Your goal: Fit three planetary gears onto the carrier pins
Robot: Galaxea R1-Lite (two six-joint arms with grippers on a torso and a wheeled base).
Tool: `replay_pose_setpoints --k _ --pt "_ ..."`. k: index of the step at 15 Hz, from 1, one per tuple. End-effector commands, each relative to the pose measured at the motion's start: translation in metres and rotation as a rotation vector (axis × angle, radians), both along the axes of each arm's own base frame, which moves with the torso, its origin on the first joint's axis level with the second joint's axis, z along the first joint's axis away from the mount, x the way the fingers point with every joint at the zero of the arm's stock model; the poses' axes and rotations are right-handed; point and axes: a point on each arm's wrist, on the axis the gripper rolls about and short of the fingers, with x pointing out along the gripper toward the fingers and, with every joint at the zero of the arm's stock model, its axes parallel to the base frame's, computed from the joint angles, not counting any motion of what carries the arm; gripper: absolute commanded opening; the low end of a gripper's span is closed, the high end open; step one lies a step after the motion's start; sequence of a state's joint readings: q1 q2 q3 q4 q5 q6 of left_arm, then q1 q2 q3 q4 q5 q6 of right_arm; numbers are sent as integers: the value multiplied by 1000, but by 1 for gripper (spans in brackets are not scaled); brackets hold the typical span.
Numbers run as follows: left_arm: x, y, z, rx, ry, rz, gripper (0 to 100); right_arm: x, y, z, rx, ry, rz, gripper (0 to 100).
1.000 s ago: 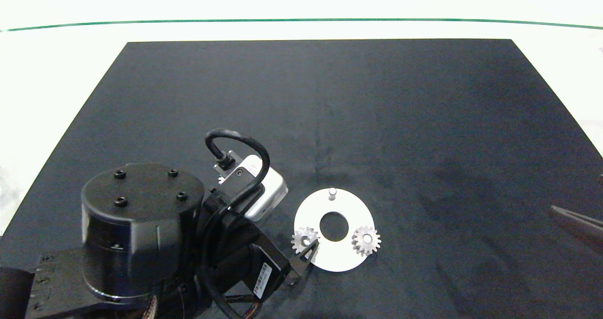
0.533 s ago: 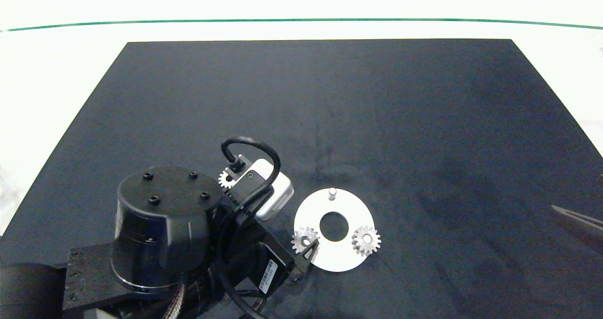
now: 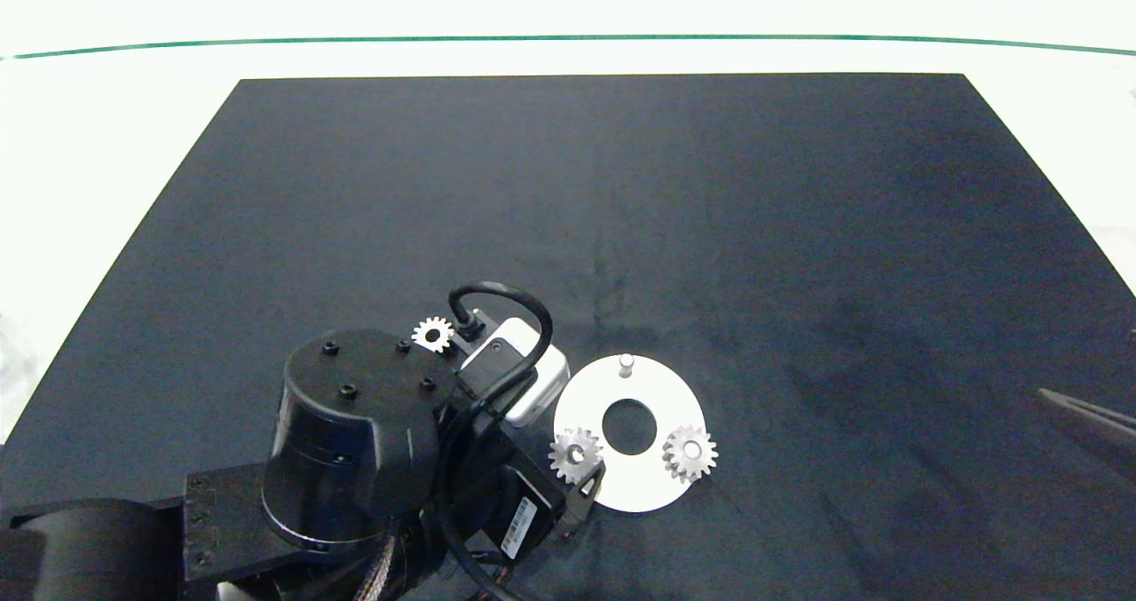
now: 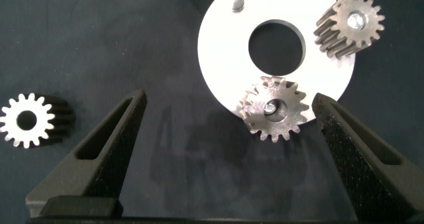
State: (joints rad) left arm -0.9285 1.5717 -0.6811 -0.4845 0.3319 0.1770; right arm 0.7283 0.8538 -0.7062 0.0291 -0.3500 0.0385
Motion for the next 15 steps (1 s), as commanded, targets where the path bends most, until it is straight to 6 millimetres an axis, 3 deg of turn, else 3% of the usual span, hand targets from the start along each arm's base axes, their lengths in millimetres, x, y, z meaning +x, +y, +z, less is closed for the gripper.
replay_pose_setpoints --k 1,11,15 --pt "3 -3 -4 15 4 4 100 0 0 -1 0 1 -1 100" --pt "13 7 0 17 -15 47 100 0 0 -1 -1 4 3 100" --pt "31 16 12 -14 -45 117 100 -1 -1 -2 0 3 3 100"
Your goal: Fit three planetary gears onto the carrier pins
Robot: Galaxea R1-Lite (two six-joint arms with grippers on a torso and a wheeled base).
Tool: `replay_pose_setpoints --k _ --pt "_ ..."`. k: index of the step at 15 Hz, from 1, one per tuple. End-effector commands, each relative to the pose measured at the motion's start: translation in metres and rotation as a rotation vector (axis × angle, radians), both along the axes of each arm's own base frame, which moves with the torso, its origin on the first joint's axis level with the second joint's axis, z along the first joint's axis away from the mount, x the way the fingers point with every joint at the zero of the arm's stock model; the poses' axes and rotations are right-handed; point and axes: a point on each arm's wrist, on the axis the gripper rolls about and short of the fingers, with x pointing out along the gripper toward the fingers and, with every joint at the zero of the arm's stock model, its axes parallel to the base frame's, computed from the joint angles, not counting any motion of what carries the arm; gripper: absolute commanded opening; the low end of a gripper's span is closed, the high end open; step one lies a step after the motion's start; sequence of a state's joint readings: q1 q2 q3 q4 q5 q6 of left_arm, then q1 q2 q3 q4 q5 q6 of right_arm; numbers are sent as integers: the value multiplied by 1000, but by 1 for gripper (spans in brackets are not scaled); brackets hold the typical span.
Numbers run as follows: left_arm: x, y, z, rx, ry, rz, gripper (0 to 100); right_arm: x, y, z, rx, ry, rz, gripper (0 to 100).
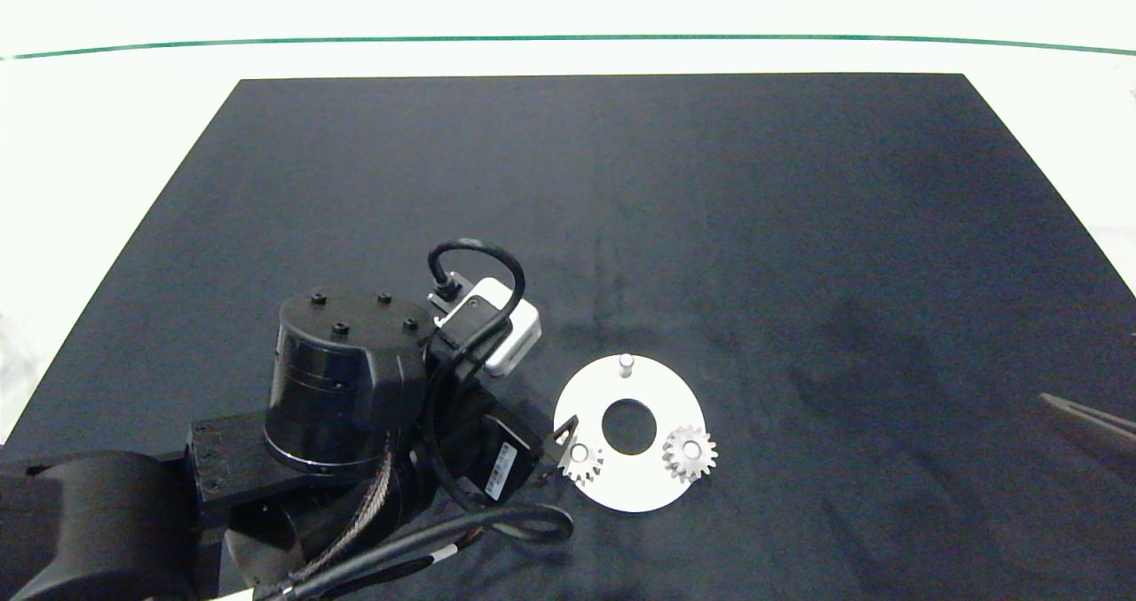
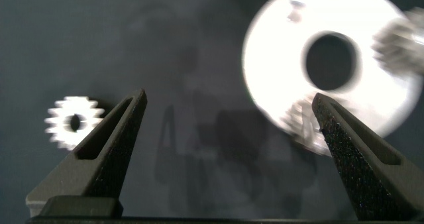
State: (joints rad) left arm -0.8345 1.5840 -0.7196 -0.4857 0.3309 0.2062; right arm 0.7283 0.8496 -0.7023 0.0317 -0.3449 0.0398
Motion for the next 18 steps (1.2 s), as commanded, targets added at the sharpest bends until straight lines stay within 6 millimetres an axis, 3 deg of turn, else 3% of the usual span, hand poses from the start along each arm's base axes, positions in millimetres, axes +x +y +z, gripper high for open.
replay_pose_setpoints --k 1,4,10,13,18 --pt "14 10 5 -26 -21 66 100 -1 -1 -1 -1 0 -1 100" --pt "38 24 2 -48 -53 158 100 -1 0 -3 -5 5 -1 100" --pt "59 49 -3 -29 -42 270 100 -1 -1 -3 -2 1 -1 100" --pt "64 61 -4 -8 -31 313 100 -2 -1 -1 2 -2 -1 100" --pt "65 59 -10 8 -1 309 100 -2 -2 -1 4 -6 -3 100"
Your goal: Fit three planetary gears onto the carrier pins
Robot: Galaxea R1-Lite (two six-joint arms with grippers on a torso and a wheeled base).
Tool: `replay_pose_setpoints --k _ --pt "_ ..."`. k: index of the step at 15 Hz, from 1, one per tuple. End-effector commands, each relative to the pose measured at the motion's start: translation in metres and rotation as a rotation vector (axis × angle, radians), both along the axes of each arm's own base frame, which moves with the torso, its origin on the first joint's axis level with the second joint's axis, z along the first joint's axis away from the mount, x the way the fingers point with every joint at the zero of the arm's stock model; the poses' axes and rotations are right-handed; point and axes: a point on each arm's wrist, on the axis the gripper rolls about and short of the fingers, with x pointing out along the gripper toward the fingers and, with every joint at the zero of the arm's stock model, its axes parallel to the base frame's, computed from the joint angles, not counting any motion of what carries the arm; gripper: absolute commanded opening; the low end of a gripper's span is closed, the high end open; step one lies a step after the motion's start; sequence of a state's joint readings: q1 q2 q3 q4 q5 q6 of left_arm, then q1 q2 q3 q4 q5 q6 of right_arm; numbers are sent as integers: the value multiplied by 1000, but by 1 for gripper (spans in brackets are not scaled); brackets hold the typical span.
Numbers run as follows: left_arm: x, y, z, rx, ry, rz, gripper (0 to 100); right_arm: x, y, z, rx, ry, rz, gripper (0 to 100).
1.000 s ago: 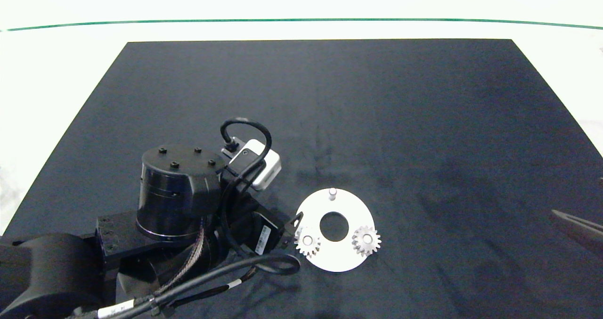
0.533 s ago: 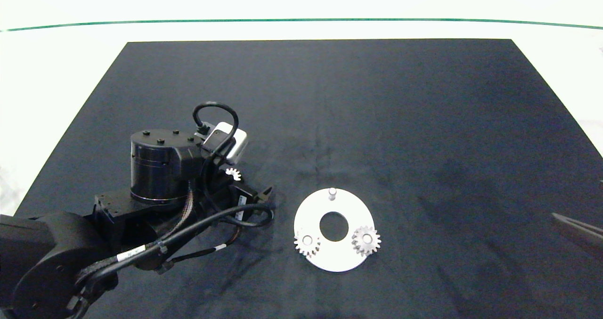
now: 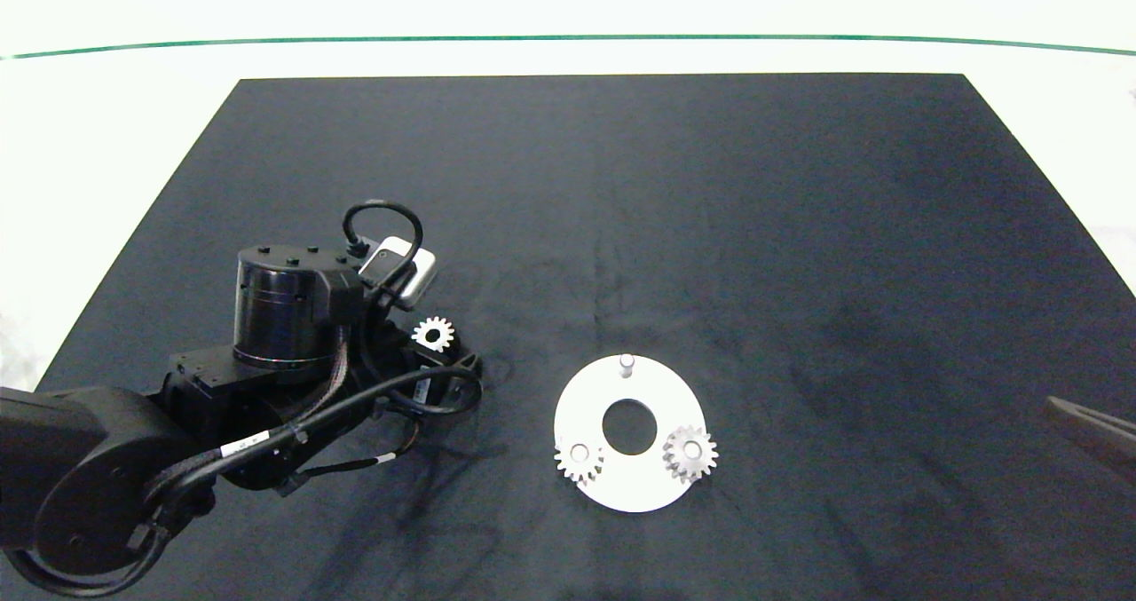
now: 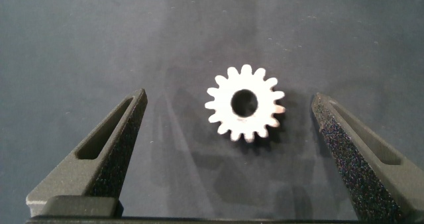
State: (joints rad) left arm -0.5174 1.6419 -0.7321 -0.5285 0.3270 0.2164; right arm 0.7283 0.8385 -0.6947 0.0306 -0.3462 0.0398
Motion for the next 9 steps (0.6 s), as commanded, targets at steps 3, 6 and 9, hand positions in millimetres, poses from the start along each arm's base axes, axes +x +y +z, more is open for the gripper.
replay_pose_setpoints --k 3,6,9 --pt "4 -4 2 -5 -7 -2 98 -1 -1 0 2 -2 -2 100" --pt "4 -4 -1 -1 4 -3 92 -1 -1 0 2 -2 -2 100" --pt "6 -6 -4 1 15 -3 86 -2 -1 0 3 -3 -2 100"
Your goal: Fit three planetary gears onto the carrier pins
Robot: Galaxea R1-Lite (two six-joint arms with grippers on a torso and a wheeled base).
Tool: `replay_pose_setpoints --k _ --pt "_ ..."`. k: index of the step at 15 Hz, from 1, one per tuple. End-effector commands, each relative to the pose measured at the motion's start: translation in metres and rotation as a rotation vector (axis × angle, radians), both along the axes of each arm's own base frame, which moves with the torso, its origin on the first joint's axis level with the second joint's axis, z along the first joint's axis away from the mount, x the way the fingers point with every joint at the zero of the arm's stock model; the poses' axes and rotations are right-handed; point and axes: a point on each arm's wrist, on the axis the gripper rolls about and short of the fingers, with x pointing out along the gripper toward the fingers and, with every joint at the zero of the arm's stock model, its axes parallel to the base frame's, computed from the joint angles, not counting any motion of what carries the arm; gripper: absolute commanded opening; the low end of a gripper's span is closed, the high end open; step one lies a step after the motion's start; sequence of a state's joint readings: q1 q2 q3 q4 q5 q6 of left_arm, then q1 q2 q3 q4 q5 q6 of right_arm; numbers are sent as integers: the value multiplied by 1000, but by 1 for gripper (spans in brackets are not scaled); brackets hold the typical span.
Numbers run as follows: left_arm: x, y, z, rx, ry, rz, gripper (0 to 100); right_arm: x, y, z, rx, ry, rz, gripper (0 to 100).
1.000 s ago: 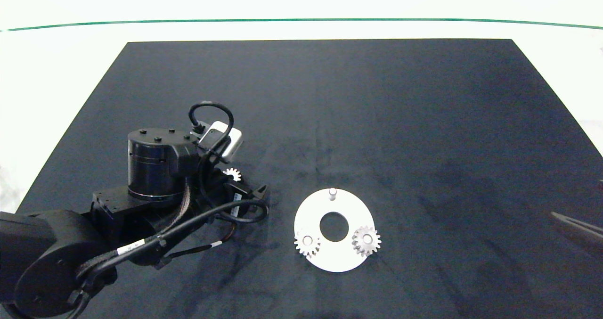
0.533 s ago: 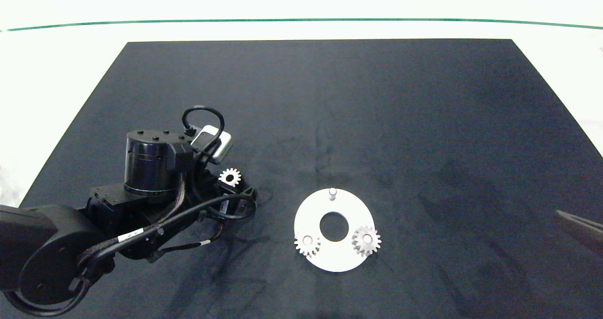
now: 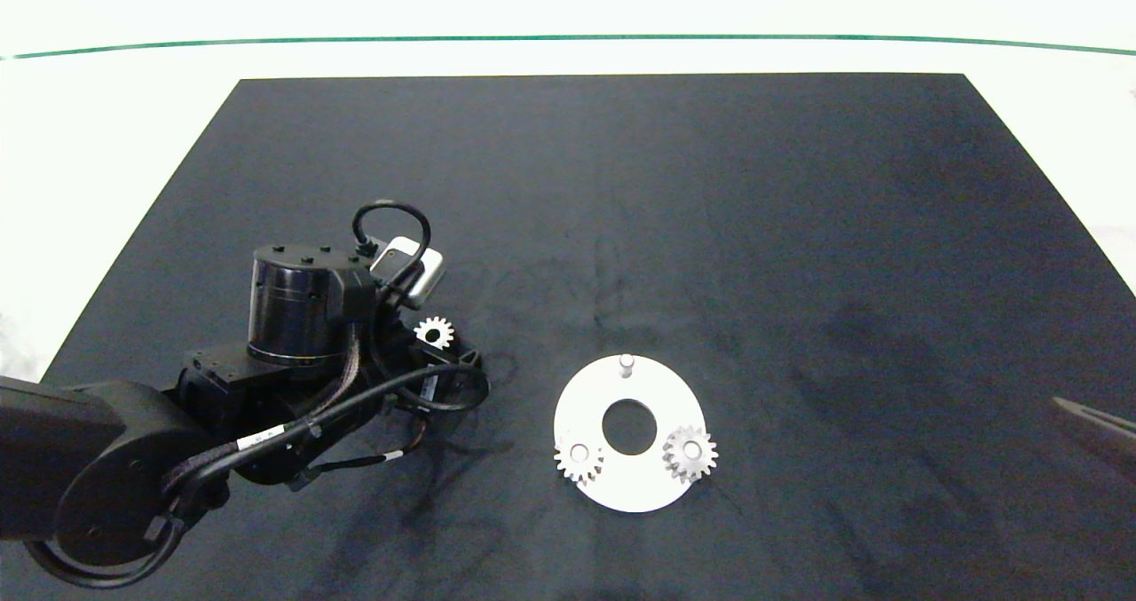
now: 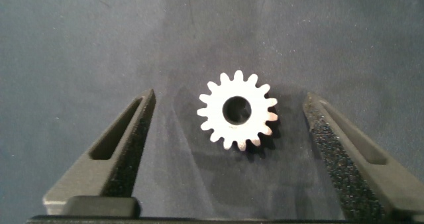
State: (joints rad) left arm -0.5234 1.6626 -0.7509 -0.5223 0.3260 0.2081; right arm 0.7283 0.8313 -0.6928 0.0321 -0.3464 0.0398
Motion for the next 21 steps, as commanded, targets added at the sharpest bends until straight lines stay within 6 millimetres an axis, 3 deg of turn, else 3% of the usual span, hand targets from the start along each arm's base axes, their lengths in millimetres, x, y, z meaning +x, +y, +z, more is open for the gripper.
replay_pose_setpoints --k 1,21 --pt "2 -1 -4 8 10 1 83 0 0 0 0 0 -1 100" --pt "8 -7 -8 -53 65 25 44 -1 -1 1 5 -6 -3 100"
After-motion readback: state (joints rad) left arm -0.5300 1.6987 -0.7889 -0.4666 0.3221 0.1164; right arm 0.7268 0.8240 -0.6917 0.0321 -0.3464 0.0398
